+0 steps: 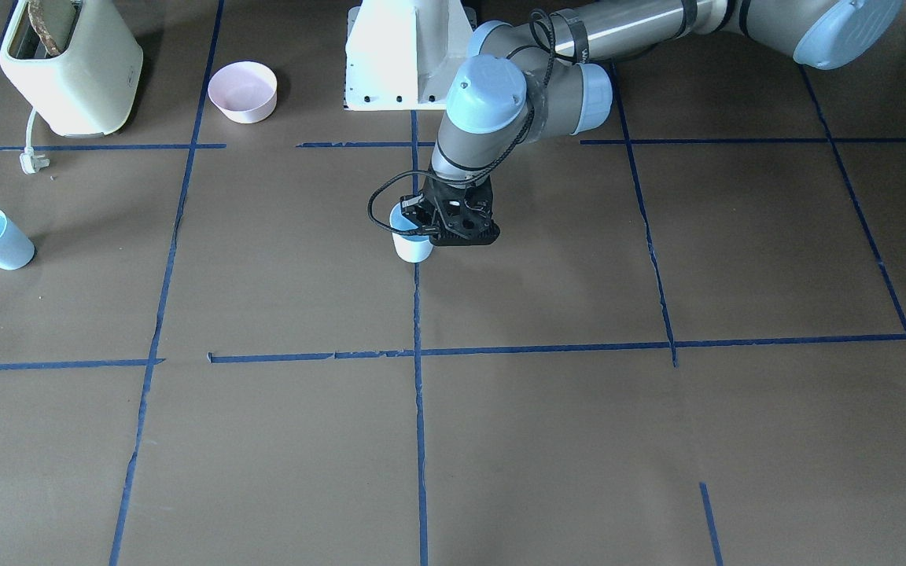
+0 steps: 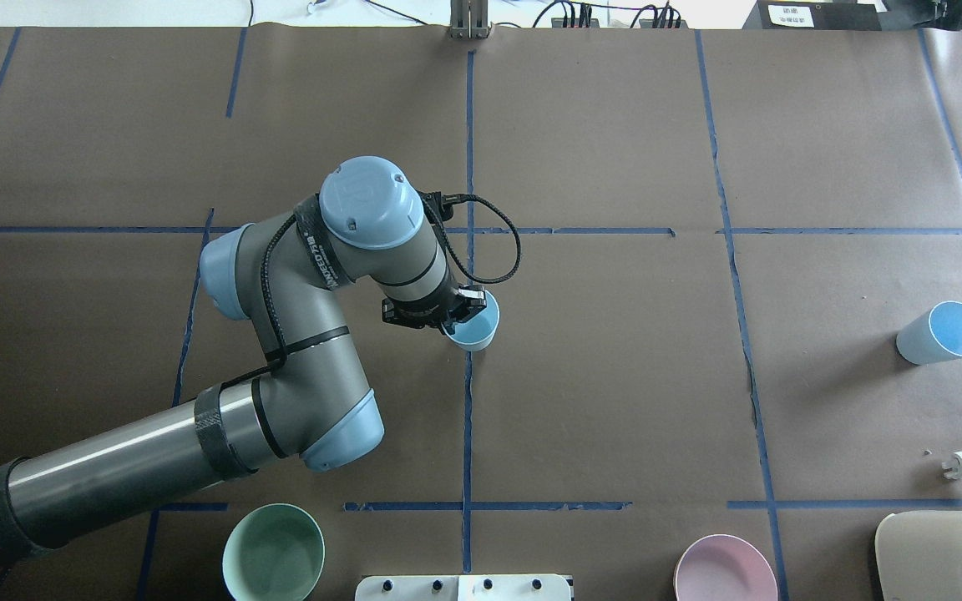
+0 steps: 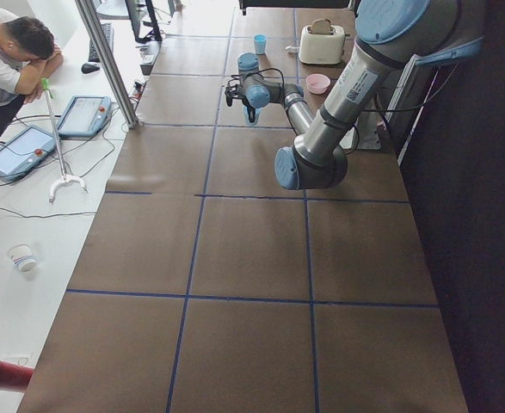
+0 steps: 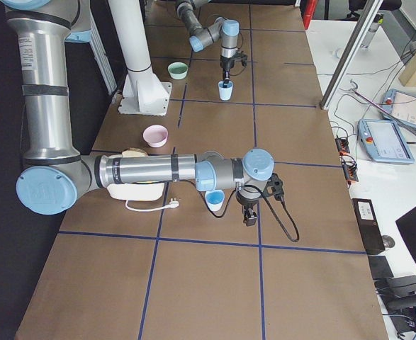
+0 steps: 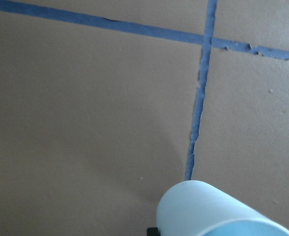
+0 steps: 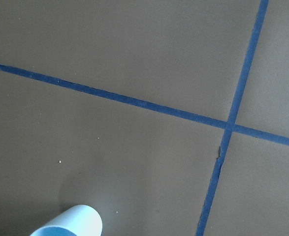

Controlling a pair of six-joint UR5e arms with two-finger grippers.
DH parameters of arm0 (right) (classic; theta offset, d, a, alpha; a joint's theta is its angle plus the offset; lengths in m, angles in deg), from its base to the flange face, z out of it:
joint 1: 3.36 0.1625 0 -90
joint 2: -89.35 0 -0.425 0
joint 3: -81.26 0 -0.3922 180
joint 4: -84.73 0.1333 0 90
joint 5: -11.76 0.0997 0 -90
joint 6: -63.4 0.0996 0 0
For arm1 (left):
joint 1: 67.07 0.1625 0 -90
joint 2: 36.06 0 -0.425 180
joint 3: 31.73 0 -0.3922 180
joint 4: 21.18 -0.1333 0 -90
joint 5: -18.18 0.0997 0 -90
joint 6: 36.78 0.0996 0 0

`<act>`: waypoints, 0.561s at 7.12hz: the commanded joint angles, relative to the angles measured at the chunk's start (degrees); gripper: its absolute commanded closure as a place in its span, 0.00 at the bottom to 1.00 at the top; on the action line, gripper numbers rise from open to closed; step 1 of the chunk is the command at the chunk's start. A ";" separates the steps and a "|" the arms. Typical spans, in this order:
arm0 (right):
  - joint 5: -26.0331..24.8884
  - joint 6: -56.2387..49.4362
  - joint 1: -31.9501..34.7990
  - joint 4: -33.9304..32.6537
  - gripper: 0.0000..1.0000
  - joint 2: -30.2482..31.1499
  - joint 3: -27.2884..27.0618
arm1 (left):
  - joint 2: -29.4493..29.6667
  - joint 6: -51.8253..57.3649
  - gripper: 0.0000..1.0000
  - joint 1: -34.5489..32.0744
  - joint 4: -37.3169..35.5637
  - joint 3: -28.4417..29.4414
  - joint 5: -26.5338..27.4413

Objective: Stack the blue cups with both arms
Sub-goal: 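Carry the light blue cup with the left gripper to the table center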

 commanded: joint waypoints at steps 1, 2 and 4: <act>0.38 0.54 -0.11 0.06 0.00 0.03 0.16 | -0.15 -0.04 1.00 0.86 -0.33 0.32 1.16; 0.47 0.62 -0.11 -0.03 0.00 0.03 0.16 | -0.41 -0.04 1.00 0.86 -0.41 0.32 1.33; 0.47 0.62 -0.11 -0.03 0.00 0.03 0.33 | -1.02 -0.04 0.93 0.86 -0.33 0.06 1.78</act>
